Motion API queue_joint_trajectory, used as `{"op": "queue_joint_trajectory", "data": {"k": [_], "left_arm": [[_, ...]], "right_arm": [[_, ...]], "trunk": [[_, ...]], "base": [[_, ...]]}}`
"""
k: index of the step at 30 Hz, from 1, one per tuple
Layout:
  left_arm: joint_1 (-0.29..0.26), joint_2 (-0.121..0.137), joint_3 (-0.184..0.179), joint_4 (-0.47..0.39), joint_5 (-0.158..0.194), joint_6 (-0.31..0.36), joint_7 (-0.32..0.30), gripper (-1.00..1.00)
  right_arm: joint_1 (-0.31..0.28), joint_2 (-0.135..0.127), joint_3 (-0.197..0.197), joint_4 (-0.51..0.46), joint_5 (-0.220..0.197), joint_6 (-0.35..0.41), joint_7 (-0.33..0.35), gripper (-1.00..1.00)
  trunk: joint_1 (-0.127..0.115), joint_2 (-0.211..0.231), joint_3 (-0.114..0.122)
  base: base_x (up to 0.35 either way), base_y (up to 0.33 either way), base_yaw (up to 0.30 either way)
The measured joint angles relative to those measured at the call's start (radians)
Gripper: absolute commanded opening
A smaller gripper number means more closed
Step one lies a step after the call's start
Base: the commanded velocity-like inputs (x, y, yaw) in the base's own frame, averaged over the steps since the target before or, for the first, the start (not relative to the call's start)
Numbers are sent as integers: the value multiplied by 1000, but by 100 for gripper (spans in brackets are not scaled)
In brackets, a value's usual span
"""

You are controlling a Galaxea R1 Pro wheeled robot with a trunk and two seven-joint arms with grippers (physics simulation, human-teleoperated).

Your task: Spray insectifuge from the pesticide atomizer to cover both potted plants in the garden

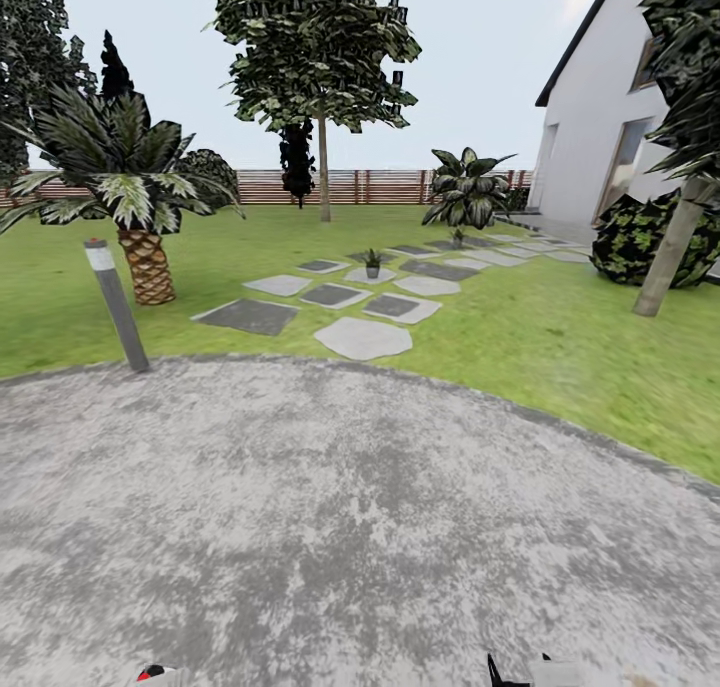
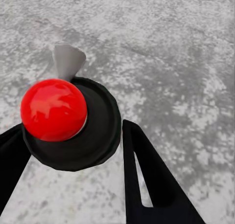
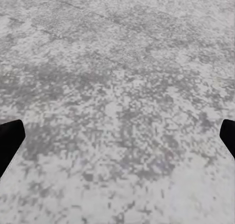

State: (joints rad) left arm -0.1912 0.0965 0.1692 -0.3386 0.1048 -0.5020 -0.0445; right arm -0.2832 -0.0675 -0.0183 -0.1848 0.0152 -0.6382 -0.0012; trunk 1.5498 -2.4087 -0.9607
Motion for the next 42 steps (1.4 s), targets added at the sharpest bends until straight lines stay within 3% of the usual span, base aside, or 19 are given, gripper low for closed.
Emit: {"op": "queue_joint_trajectory", "data": {"k": [42], "left_arm": [[0,0,0,0,0,0,0,-100]], "right_arm": [[0,0,0,0,0,0,0,100]], "trunk": [[0,0,0]], "base": [[338,0,0]]}}
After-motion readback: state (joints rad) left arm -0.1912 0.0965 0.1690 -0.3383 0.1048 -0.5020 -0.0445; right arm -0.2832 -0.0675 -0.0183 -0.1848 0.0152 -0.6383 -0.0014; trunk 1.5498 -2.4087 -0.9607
